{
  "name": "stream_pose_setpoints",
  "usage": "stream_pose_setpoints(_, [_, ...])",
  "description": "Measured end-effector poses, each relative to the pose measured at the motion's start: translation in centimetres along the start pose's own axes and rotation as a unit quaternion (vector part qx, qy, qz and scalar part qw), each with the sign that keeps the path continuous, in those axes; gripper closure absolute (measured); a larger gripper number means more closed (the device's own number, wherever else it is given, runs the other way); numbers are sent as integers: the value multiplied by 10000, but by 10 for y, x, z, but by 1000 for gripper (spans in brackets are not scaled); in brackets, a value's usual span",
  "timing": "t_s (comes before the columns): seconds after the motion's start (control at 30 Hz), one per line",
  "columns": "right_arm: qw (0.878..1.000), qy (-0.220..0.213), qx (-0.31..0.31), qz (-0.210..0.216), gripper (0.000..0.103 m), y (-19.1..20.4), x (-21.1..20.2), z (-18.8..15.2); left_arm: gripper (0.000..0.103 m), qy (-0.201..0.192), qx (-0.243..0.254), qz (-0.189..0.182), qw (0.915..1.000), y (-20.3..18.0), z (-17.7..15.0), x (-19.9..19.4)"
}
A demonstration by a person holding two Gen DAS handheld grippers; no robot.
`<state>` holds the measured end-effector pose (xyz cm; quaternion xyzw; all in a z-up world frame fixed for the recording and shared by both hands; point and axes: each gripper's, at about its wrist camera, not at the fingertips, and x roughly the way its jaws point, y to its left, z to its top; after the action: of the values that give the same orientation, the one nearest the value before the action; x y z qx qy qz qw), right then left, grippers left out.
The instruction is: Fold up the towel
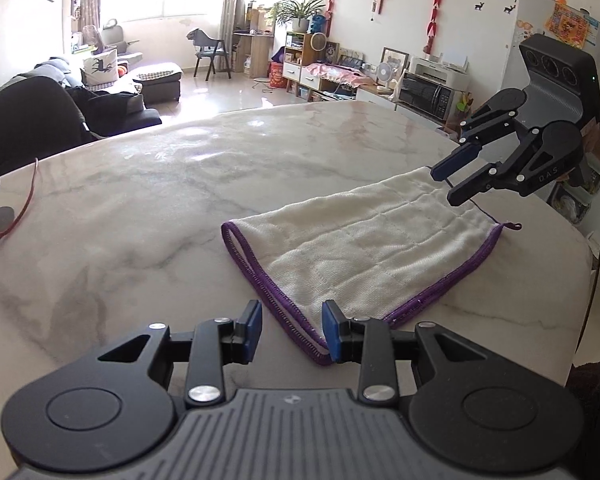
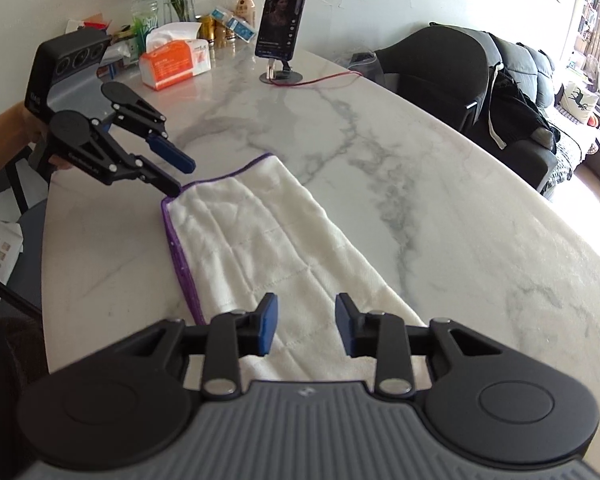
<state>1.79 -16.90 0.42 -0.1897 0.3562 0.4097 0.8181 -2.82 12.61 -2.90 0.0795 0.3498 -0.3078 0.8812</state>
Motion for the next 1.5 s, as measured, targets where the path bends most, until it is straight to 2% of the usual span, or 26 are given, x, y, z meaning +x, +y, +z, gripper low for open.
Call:
stream_pose_setpoints(0.1, [9999, 28, -67, 74, 68, 0, 11, 13, 69, 117, -121, 121, 9998, 2, 1, 2])
stream_pose_setpoints(0.27, [9994, 135, -251, 205, 68, 1, 32, 36, 69, 342, -15, 304, 9990, -4, 2, 6])
stream_pose_setpoints(0.6, [9965, 361, -597, 471, 68, 3, 71, 76, 69, 362, -28, 391, 9986, -11, 1, 3])
stream_pose_setpoints(1.23, [9846, 855, -1157, 998, 68, 15, 128, 124, 69, 349, -34, 317, 9989, -12, 3, -1])
stream_pose_setpoints(1.37, [9806, 986, -1309, 1073, 68, 16, 152, 138, 69, 357, -9, 296, 9989, -12, 3, -1])
stream_pose_setpoints(1.5, [9770, 1073, -1409, 1189, 67, 17, 154, 141, 69, 355, -2, 278, 9990, -11, 2, 0])
